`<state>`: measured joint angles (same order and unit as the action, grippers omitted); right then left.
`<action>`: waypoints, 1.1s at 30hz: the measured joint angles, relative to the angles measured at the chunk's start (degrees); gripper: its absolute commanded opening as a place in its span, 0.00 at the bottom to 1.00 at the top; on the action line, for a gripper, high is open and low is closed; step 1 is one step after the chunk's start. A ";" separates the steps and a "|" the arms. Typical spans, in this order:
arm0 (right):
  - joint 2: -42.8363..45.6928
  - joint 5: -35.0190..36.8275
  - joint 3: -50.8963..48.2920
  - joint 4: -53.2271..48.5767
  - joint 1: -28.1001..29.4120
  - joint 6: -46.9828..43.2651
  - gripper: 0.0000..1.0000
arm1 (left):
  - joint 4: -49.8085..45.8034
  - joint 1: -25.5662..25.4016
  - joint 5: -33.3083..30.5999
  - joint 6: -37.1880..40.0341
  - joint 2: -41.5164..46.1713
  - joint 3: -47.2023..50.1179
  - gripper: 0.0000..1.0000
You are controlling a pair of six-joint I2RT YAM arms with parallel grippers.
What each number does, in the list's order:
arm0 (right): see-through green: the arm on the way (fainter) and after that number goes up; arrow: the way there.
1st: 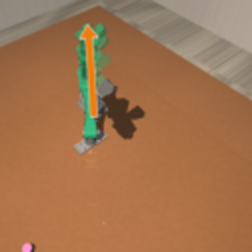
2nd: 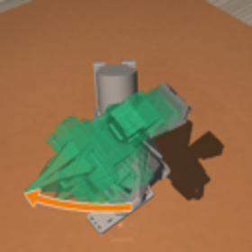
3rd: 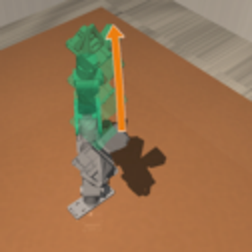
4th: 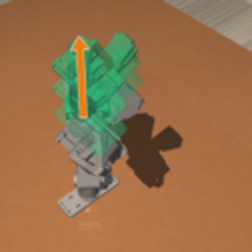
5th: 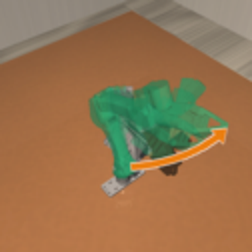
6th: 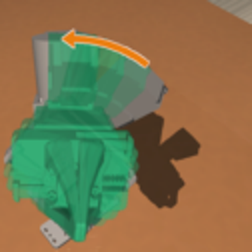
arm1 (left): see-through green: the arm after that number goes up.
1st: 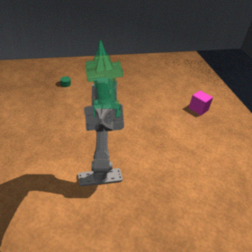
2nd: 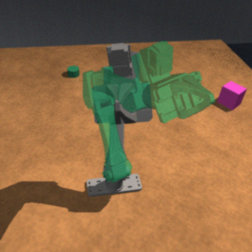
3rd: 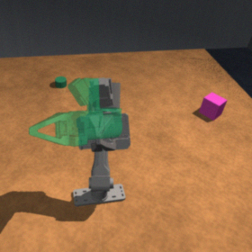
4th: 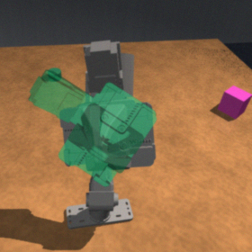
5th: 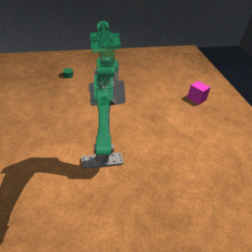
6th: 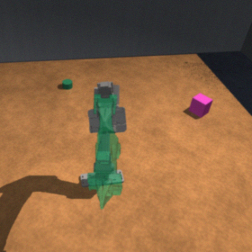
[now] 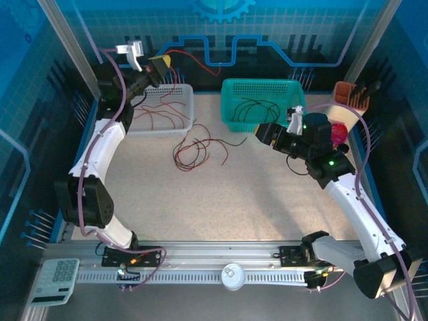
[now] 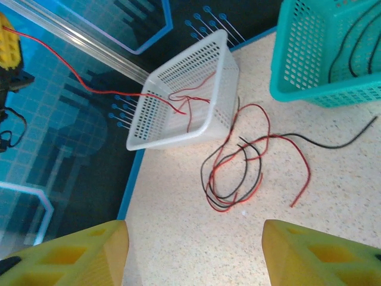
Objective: Untangle the cables
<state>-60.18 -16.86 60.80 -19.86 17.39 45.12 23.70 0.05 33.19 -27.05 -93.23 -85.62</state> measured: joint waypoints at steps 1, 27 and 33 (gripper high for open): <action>0.00 -0.02 -0.22 -0.50 -0.17 -0.17 0.62 | 0.61 0.35 0.13 0.00 -0.68 -0.24 0.00; 0.07 -1.20 -0.46 -4.17 -3.80 -2.36 0.62 | 18.91 12.04 2.10 -2.05 -13.66 15.82 0.00; -0.22 -2.12 -0.46 -3.91 -3.96 -2.32 0.61 | 18.51 15.19 2.69 -3.02 -10.16 19.65 0.00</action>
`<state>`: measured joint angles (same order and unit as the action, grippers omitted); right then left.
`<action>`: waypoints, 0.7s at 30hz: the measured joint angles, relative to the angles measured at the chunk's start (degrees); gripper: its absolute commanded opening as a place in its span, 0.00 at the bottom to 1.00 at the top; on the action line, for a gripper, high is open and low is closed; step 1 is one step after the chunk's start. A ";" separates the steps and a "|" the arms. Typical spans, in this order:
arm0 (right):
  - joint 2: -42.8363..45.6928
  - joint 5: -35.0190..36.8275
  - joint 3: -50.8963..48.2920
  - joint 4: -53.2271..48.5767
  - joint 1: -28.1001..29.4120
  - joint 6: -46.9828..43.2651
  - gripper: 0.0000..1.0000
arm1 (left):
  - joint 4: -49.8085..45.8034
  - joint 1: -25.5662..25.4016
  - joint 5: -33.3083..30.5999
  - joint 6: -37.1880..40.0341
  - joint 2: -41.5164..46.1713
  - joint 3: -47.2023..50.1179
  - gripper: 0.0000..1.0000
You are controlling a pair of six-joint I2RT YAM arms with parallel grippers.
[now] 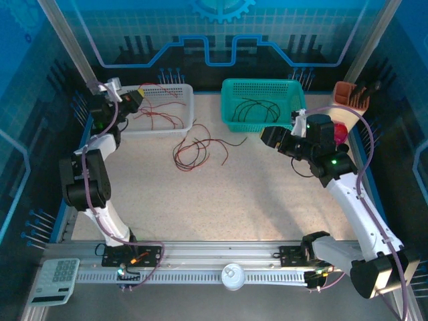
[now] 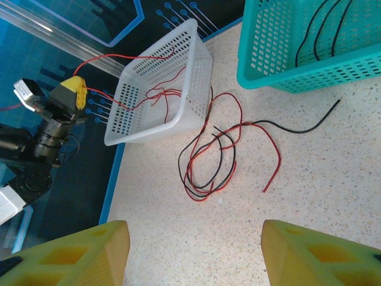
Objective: Untangle the cables
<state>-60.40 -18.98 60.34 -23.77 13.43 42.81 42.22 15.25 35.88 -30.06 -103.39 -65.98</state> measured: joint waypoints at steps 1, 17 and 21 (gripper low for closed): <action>-0.09 -0.15 0.00 0.20 0.00 0.02 0.61 | -0.15 0.35 0.00 0.00 0.35 0.02 0.00; -0.13 -0.94 0.04 0.83 0.00 0.02 0.62 | -25.44 1.09 -6.29 0.15 -5.25 -9.70 0.06; -0.13 -0.96 0.04 0.85 0.00 0.04 0.61 | -34.73 0.79 -12.22 1.84 -6.67 -13.81 0.17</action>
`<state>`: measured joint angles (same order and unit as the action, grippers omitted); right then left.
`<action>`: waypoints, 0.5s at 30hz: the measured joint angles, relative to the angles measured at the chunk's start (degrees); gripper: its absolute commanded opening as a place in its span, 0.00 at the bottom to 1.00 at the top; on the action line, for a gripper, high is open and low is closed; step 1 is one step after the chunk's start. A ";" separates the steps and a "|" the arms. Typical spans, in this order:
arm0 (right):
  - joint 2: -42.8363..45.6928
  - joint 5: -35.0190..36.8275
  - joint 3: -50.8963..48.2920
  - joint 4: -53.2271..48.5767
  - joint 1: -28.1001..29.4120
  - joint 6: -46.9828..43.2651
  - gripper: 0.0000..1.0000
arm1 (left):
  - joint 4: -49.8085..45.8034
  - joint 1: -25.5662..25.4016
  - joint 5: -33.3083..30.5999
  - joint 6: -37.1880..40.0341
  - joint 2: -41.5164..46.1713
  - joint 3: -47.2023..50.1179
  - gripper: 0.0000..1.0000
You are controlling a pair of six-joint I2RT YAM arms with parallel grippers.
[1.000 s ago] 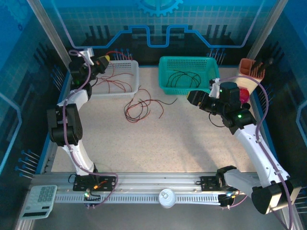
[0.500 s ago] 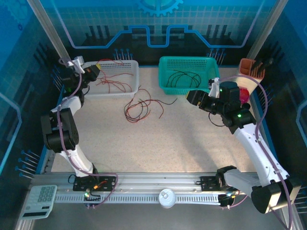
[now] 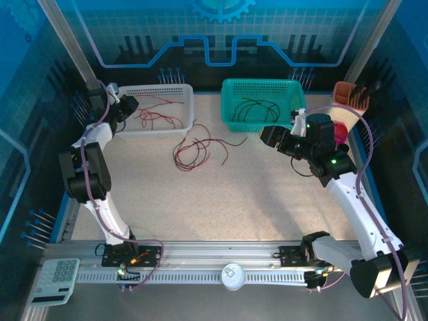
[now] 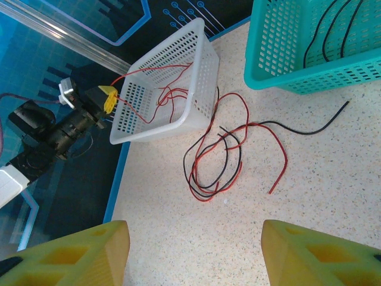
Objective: Untangle the cables
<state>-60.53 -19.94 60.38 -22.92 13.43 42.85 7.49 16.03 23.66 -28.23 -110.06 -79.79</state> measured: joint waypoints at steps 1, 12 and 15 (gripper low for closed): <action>-0.02 0.00 0.00 0.00 0.00 0.02 0.61 | -2.51 -0.24 -1.66 0.72 -0.39 -1.49 0.19; 0.04 0.02 0.04 -0.17 0.00 0.17 0.62 | -21.27 -2.82 -16.65 6.47 -4.55 -14.05 0.46; 0.22 0.00 0.07 -0.20 0.00 0.17 0.62 | -24.37 -2.95 -19.47 7.43 -5.42 -16.15 0.50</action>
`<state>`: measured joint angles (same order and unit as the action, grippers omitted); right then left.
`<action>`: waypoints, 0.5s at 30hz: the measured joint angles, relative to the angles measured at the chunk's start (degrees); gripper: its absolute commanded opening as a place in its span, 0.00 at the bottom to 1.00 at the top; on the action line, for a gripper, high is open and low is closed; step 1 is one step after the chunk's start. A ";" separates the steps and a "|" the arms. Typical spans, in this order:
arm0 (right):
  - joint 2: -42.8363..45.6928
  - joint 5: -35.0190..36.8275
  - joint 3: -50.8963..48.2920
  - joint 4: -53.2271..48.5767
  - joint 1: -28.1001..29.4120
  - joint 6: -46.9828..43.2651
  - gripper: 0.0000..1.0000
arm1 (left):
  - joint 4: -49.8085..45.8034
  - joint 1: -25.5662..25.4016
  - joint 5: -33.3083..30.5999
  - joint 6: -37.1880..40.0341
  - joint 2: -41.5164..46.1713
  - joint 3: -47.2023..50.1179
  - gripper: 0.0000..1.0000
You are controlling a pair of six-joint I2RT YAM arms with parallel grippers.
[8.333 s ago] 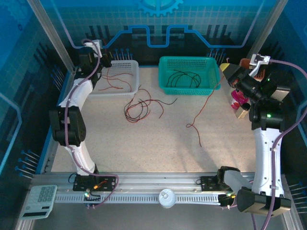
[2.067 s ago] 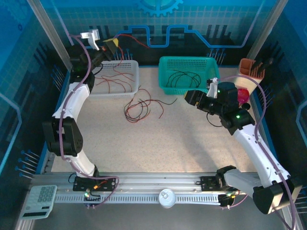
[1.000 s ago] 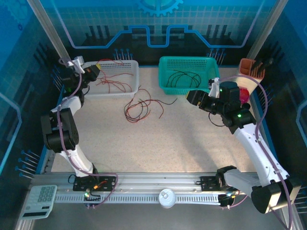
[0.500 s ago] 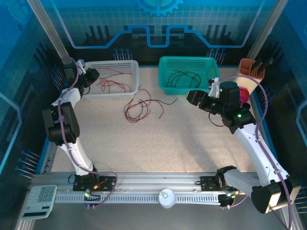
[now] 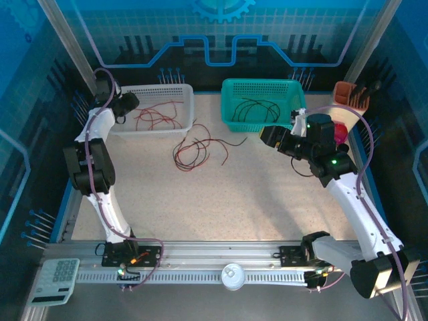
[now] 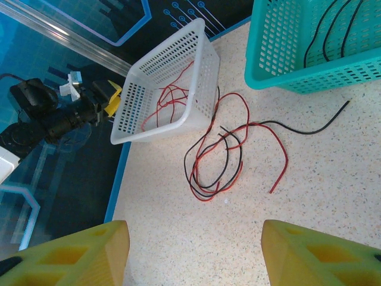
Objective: Untangle the cables
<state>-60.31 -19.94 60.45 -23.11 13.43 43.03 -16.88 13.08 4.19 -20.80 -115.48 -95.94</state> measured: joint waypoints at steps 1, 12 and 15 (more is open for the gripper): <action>0.04 0.00 0.02 0.00 0.00 0.00 0.61 | -0.76 0.00 -0.63 0.11 -0.09 -0.31 0.50; 0.09 -0.02 0.02 0.00 0.00 -0.17 0.62 | -2.67 -0.92 -1.22 1.49 0.68 -0.42 0.56; -0.24 -0.04 0.02 -0.02 0.02 -0.79 0.62 | -2.80 -1.95 -0.26 1.49 3.65 -0.11 0.60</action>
<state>-60.55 -19.99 60.47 -23.14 13.45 42.24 -19.68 11.14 3.92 -19.31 -111.83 -96.05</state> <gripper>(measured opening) 0.616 0.583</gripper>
